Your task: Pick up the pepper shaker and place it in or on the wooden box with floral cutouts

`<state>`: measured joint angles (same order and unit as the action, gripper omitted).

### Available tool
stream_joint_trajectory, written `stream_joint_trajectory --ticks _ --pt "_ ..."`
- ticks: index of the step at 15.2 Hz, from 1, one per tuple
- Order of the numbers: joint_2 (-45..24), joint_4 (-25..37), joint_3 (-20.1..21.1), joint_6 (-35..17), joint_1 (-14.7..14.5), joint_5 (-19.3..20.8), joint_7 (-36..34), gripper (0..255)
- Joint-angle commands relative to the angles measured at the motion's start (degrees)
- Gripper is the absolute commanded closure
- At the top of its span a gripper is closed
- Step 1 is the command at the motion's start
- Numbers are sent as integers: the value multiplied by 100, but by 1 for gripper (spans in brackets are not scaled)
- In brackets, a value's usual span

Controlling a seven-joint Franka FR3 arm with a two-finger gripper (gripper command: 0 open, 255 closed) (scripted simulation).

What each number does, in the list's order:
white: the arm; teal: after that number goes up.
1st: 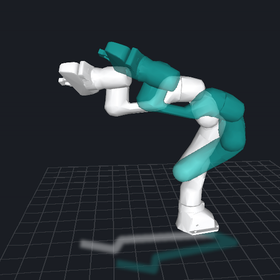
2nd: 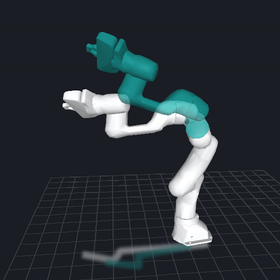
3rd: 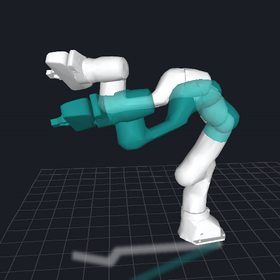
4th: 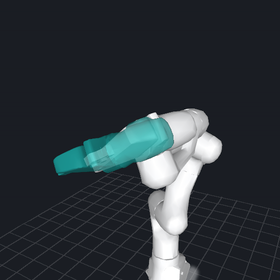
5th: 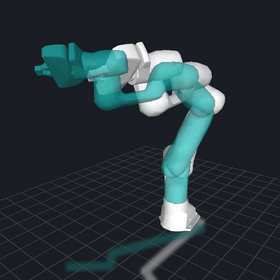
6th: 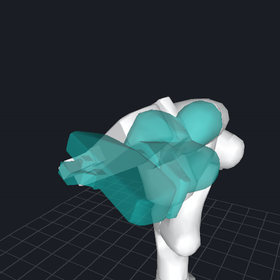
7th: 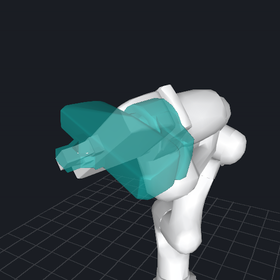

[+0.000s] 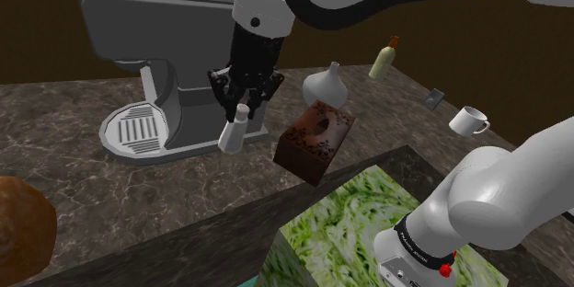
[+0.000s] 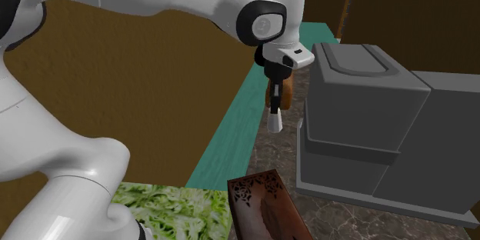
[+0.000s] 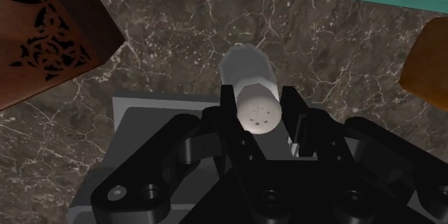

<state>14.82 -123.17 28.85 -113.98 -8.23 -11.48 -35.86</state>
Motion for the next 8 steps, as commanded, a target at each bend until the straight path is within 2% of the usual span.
stream_joint_trajectory --ticks 1,6,8 --pt "25 130 -23 157 8 4 3 255" --pt "66 444 -61 509 21 16 -13 255" --pt "378 202 -289 603 68 -82 304 255"
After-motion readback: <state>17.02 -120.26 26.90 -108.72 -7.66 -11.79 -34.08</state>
